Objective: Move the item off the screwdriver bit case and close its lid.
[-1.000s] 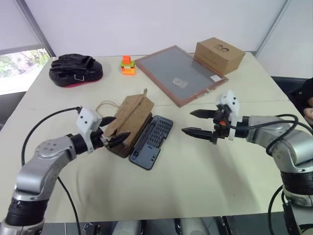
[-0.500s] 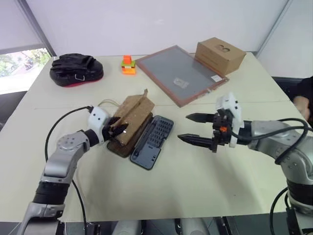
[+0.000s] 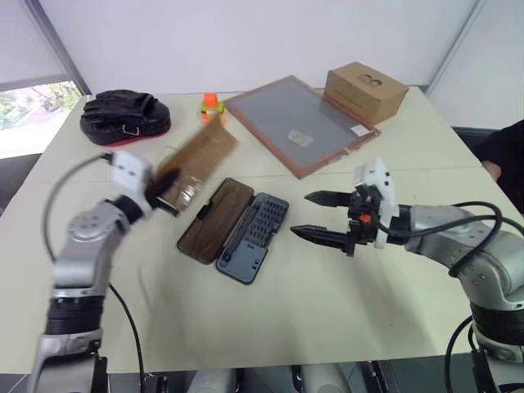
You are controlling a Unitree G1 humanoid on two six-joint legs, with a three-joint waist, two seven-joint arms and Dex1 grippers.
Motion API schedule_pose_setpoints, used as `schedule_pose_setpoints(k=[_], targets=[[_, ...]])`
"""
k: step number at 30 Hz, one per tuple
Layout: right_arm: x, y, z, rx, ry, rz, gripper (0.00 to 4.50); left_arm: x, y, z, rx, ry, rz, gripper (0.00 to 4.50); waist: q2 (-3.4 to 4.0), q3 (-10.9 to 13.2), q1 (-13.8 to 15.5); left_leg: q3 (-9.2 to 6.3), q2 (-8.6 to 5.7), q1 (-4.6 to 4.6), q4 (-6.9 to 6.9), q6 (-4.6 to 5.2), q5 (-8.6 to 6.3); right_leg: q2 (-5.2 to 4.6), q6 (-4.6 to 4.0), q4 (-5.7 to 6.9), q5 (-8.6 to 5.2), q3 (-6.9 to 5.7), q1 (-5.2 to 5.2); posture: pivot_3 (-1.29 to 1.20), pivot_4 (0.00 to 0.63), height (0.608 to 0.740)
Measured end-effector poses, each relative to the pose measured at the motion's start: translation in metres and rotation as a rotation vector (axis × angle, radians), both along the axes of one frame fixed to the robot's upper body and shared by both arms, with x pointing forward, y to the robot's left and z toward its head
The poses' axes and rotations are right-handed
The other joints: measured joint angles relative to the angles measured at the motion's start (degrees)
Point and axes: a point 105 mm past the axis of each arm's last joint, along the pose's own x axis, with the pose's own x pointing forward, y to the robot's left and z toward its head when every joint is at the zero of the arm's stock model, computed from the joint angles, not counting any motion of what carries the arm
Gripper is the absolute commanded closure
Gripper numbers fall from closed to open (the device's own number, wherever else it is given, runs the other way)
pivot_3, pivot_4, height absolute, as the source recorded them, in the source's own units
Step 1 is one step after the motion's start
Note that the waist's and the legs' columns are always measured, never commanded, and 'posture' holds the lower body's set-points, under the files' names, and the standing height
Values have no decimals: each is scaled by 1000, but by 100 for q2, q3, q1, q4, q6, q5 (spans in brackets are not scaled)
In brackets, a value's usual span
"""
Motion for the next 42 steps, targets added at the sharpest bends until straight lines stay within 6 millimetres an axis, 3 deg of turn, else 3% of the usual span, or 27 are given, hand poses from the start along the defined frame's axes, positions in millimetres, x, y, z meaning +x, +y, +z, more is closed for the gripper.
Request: schedule_pose_setpoints(k=[3,8,12,17,19,22,28,30,34,37,39,42], targets=[[3,4,-2,9,3,16,0,-11,33,20,-5,-80,159,4464,0,0,28,0,-2,0,1,-1,0,-2,0,1,0,-1,1,0,150,740],[10,10,-5,18,-1,50,0,-49,98,3,27,-55,492,4464,-1,0,28,2,-1,2,0,-1,0,-1,0,2,0,2,1,0,150,740],[13,17,-6,20,-3,91,0,-69,123,-13,61,-8,644,4464,-7,0,68,-1,-3,7,2,-1,0,-3,0,1,0,-3,10,0,150,740],[16,18,-8,17,-2,103,0,-78,138,-45,51,99,758,4464,-11,1,133,-2,-2,6,2,-2,0,-2,0,1,0,-4,9,0,150,740],[16,18,-8,12,-4,101,0,-78,141,-52,38,125,767,4464,-12,1,148,-2,-3,6,2,-2,0,-3,0,0,0,-4,9,0,150,740],[17,17,-9,7,-6,98,0,-78,140,-60,7,154,764,3647,-13,1,152,-2,-3,6,2,-2,0,-4,0,0,0,-4,9,0,150,740],[16,17,-9,6,-3,100,0,-76,138,-61,-11,156,756,640,-13,0,146,-2,-2,6,2,-2,0,-5,0,1,0,-4,8,0,150,740],[16,17,-10,6,-1,100,0,-76,139,-59,-7,153,759,45,-13,0,146,-2,-2,6,2,-3,0,-5,0,1,0,-4,8,0,150,740],[16,17,-10,5,-1,100,0,-75,138,-47,-61,107,731,45,-16,0,149,-2,-2,6,2,-3,0,-5,0,1,0,-4,8,0,150,740],[15,14,-13,-3,11,93,0,-78,113,4,-204,-29,438,45,-55,-2,141,-7,2,-16,5,-8,2,-13,-2,3,0,-6,-12,0,150,740],[15,11,-13,2,23,89,0,-93,93,35,-226,-27,216,45,-54,0,122,-6,0,-23,6,-7,2,-14,-2,2,0,-4,-19,0,150,740],[15,1,-12,-1,30,70,0,-106,69,49,-255,62,0,45,-32,7,110,-2,-3,-19,6,-4,1,-9,-2,4,0,-3,-18,0,150,740]])
